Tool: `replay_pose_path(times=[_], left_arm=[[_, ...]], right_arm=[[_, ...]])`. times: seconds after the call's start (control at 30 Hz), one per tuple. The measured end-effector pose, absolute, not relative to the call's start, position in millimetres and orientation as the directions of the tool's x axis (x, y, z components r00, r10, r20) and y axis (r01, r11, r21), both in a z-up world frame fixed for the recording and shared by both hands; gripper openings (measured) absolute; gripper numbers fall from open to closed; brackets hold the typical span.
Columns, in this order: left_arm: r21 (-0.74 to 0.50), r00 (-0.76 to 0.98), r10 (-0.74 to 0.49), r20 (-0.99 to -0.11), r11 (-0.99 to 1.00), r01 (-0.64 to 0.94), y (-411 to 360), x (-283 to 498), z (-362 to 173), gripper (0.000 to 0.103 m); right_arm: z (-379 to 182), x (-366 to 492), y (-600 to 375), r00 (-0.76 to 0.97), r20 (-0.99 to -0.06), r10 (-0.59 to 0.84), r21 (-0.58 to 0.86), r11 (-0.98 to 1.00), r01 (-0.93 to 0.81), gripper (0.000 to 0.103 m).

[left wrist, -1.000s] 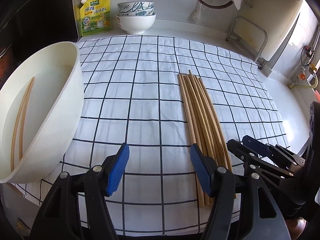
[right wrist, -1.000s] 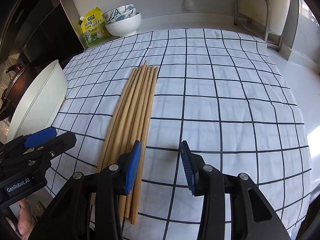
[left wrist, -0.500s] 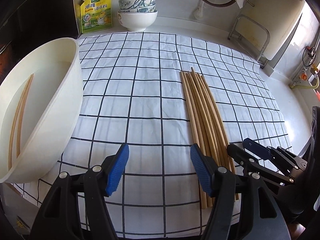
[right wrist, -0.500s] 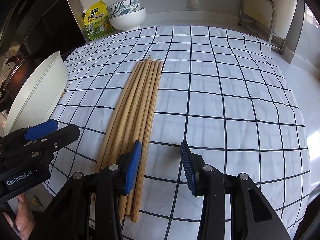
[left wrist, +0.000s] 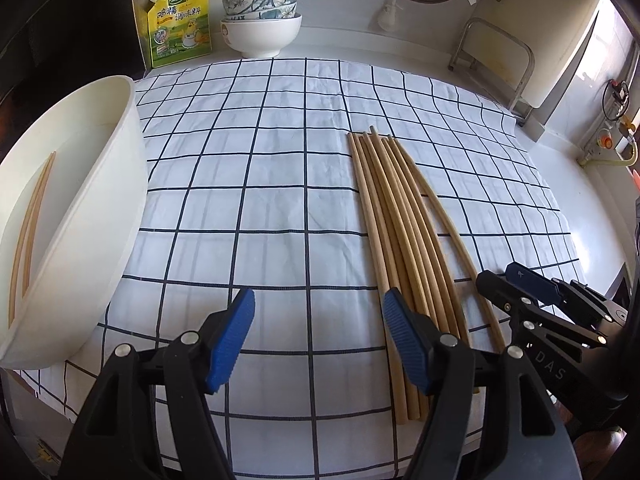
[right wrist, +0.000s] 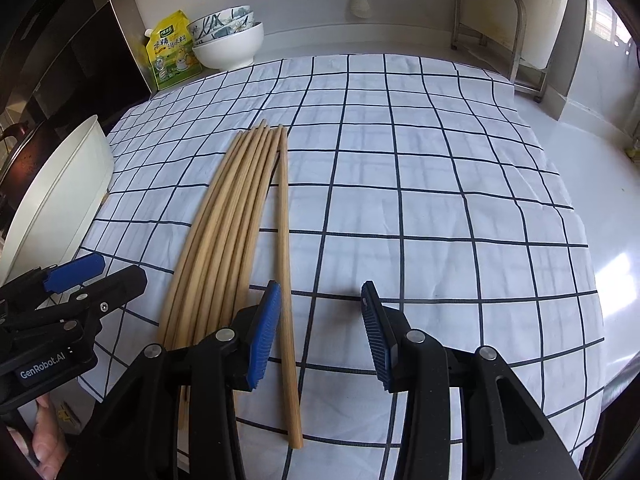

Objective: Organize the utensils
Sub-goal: 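Close the left tool on one chopstick while the right tool grasps another chopstick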

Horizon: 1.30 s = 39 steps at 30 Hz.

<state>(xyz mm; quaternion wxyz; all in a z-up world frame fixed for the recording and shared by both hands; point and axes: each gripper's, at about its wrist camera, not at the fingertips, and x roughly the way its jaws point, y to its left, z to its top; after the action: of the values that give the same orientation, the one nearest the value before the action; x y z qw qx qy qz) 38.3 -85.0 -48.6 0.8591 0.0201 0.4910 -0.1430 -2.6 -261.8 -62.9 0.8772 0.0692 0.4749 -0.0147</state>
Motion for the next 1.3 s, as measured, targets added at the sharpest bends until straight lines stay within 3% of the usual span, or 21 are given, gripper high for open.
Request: replay_pose_path(times=[0.5, 0.63, 0.83, 1.3], left_arm=[[-0.074, 0.454, -0.206, -0.867, 0.954, 0.291, -101, 42, -62, 0.066], [-0.032, 0.47, -0.169, -0.867, 0.958, 0.286, -101, 41, -64, 0.075], [0.019, 0.491, -0.122, -0.863, 0.962, 0.272, -95, 39, -63, 0.078], [-0.008, 0.51, -0.129, -0.85, 0.972, 0.234, -85, 55, -55, 0.078]], right_arm=[[-61, -5, -278, 0.561, -0.827, 0.032, 0.119, 0.986, 0.12, 0.039], [-62, -6, -278, 0.562, -0.826, 0.037, 0.126, 0.985, 0.121, 0.039], [-62, -6, -278, 0.563, -0.825, 0.041, 0.13, 0.984, 0.119, 0.039], [-61, 2, -270, 0.564, -0.825, 0.029, 0.1, 0.99, 0.096, 0.039]])
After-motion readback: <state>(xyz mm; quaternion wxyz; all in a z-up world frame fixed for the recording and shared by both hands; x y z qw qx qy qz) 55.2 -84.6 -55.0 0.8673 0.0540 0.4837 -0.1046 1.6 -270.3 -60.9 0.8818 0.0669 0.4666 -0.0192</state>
